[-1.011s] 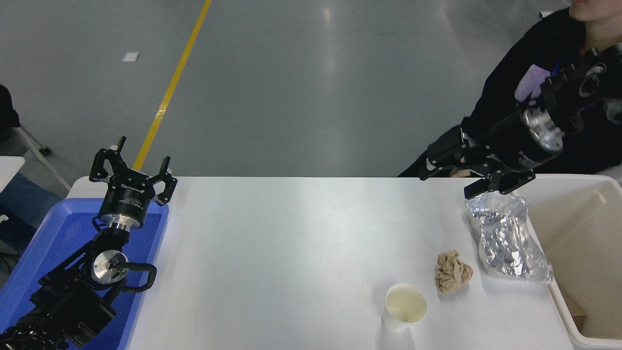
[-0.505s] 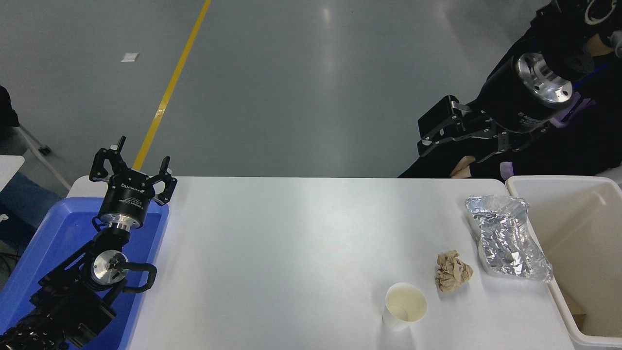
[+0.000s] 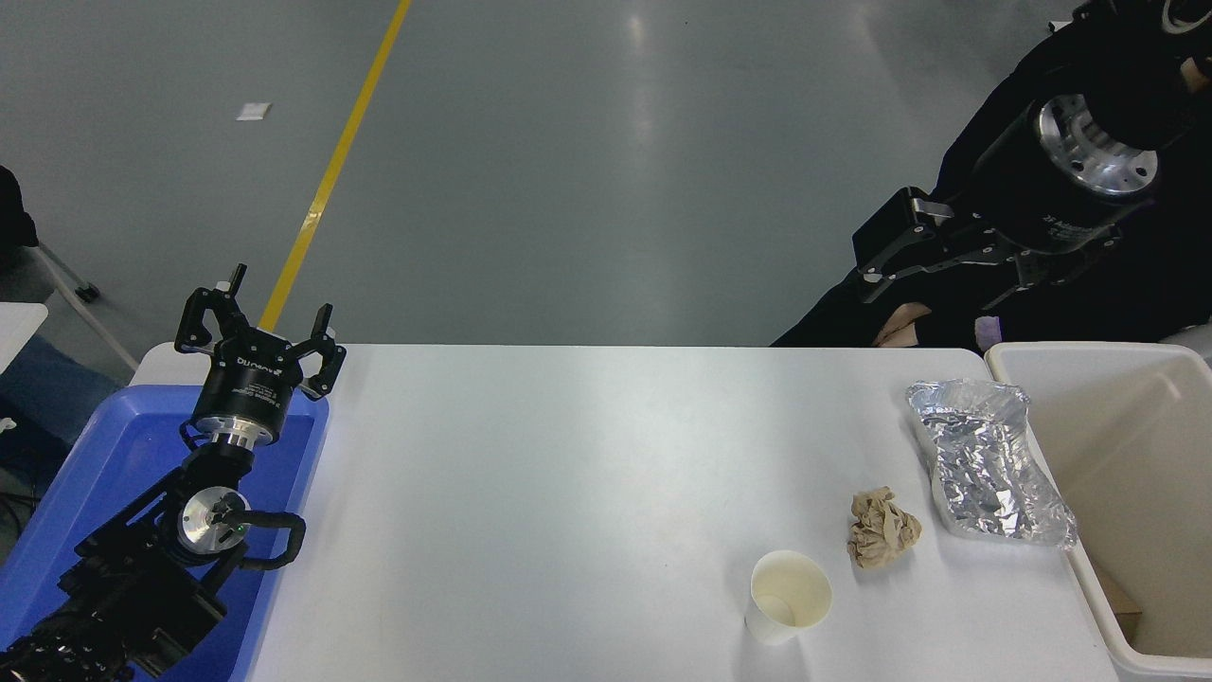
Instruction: Pick up paper cup place in dustbin
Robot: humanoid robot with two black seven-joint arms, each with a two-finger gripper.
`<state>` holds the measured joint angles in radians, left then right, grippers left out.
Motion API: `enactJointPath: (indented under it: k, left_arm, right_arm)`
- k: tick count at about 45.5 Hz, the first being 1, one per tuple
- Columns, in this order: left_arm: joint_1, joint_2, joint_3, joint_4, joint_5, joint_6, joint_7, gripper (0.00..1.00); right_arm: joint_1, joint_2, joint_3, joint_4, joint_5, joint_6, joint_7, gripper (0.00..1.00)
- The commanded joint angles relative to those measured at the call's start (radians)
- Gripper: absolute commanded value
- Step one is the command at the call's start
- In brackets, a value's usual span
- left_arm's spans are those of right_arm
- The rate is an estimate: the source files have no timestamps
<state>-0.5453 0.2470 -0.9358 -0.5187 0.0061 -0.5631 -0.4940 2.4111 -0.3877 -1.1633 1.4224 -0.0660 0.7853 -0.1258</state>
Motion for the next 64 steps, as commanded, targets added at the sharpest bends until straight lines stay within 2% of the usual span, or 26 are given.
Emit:
enactJointPath:
  k: [1, 15, 25, 39, 41, 50, 64]
  left_arm:
    - [0.001, 0.0, 0.0, 0.0, 0.0, 0.0, 0.0, 0.98]
    - [-0.001, 0.0, 0.0, -0.001, 0.0, 0.0, 0.0, 0.98]
    - [-0.001, 0.0, 0.0, -0.001, 0.0, 0.0, 0.0, 0.98]
    - [-0.001, 0.0, 0.0, 0.0, 0.0, 0.0, 0.0, 0.98]
    - [-0.001, 0.0, 0.0, -0.001, 0.0, 0.0, 0.0, 0.98]
    - [-0.001, 0.0, 0.0, 0.0, 0.0, 0.0, 0.0, 0.98]
    - [-0.001, 0.0, 0.0, -0.001, 0.0, 0.0, 0.0, 0.98]
  right_arm:
    - [-0.013, 0.001, -0.004, -0.002, 0.0, 0.0, -0.005, 1.0]
    - [-0.222, 0.016, 0.048, 0.0, 0.009, 0.0, -0.005, 1.0]
    - [-0.454, 0.084, 0.159, -0.049, 0.002, 0.0, -0.005, 1.0]
    - [-0.567, 0.132, 0.149, -0.05, 0.014, 0.0, -0.003, 1.0]
    - [-0.593, 0.145, 0.151, -0.05, 0.015, 0.0, -0.003, 0.98]
    - [-0.658, 0.164, 0.146, -0.05, 0.022, -0.245, -0.005, 0.97]
    - [-0.744, 0.208, 0.146, -0.05, 0.018, -0.383, -0.003, 0.98]
